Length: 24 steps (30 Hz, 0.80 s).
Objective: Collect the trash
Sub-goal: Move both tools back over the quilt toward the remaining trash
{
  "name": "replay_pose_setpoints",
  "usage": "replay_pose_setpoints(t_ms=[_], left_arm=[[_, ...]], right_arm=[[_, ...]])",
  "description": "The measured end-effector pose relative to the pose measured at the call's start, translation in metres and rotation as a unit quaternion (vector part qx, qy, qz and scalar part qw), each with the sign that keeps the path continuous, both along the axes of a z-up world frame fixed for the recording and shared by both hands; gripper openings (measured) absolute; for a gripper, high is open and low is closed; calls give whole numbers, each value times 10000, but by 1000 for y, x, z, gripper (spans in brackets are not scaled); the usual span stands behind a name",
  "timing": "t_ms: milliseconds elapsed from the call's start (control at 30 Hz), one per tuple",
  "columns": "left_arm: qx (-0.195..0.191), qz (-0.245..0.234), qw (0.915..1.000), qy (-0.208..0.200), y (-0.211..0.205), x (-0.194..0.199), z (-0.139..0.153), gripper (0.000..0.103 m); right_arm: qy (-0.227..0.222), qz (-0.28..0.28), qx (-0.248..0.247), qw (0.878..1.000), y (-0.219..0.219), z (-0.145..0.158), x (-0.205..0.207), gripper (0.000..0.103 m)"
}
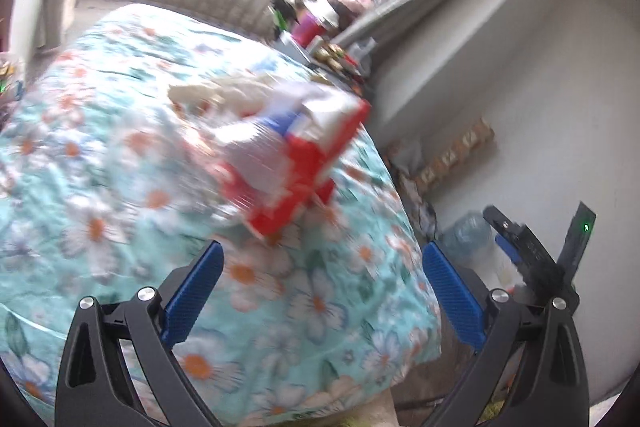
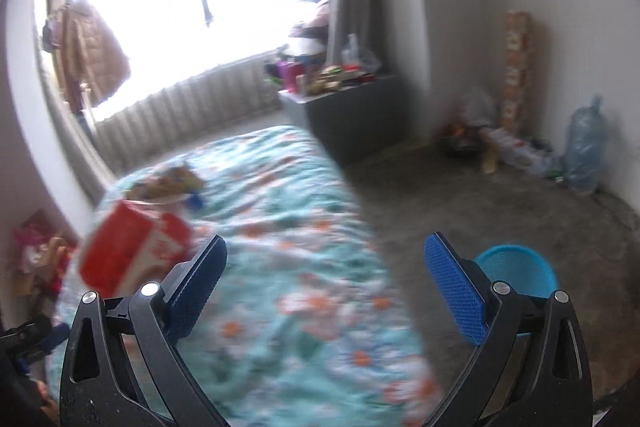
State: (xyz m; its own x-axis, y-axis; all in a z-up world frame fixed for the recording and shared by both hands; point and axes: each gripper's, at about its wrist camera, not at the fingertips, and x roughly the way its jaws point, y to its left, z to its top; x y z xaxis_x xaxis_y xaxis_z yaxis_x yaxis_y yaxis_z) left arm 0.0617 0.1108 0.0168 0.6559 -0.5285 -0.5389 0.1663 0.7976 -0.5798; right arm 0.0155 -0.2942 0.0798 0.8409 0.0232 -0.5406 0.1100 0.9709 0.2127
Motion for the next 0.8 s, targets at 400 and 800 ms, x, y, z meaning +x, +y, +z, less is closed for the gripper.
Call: replay_pose_setpoints(t_ms=[400,800], left_arm=[[129,524,9980,-318,58,9,-2,97],[96,1153,9930,-247,111,52,-17,93]], right_arm=[[691,924,968,9886,43,-19,30,91],[1127,1834,1241,9686,92,-18,34,83]])
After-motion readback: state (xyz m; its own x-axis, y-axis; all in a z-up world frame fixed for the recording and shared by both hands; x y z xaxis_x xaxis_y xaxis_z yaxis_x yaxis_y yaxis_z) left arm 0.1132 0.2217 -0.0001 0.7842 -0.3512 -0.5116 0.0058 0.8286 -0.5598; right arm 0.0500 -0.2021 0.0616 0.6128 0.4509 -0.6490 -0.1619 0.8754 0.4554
